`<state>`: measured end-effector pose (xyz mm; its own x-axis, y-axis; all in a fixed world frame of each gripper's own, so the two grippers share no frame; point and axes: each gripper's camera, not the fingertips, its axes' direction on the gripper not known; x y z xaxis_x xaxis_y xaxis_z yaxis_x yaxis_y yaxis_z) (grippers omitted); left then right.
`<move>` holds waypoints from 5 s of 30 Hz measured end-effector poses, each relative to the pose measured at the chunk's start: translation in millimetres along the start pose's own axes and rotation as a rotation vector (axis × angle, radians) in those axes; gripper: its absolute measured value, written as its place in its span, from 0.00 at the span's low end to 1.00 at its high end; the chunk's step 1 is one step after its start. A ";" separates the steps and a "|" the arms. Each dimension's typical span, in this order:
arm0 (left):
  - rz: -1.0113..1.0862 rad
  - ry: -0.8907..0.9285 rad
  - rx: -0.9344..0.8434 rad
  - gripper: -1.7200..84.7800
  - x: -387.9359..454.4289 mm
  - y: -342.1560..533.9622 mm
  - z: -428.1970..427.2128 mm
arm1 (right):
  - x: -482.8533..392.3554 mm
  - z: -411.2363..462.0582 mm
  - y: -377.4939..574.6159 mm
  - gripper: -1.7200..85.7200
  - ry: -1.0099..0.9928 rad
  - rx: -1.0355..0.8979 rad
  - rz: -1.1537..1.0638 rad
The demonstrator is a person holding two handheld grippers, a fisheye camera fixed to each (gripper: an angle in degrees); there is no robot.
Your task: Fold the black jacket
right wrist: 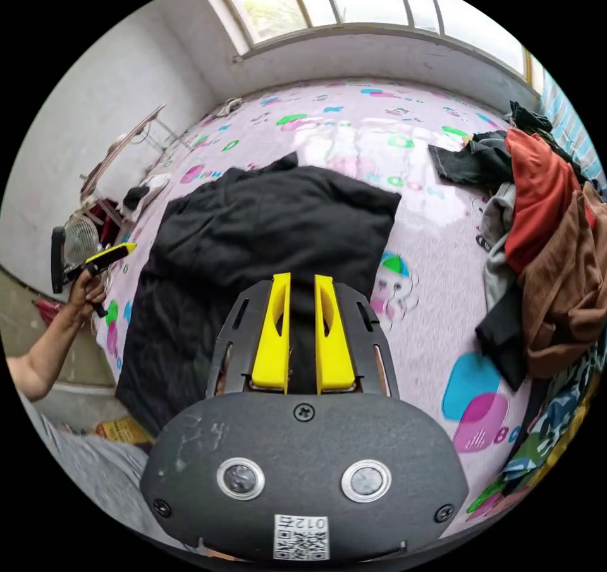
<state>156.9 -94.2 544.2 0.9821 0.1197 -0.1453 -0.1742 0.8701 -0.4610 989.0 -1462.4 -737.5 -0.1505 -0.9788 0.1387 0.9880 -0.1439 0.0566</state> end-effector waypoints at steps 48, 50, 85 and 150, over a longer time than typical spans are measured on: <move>-0.416 0.288 -0.461 0.18 -170.6 216.3 26.1 | -20.9 -170.3 -203.7 0.15 -0.570 -0.256 0.493; -0.422 0.321 -0.469 0.18 -175.1 218.0 32.1 | -23.7 -169.4 -232.6 0.16 -0.578 -0.276 0.502; -0.233 0.628 -0.253 0.06 -237.6 291.8 -3.4 | -137.2 -305.1 -557.6 0.01 -1.081 0.035 0.244; -0.398 0.751 0.349 0.06 -273.4 127.2 -48.6 | 44.1 -161.6 -753.1 0.01 -1.180 0.622 0.342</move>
<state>-137.3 -39.4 482.8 0.6393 -0.4555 -0.6195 0.3183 0.8902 -0.3260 244.0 -1420.8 -933.9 -0.1546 -0.2046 0.9666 0.8500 0.4711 0.2357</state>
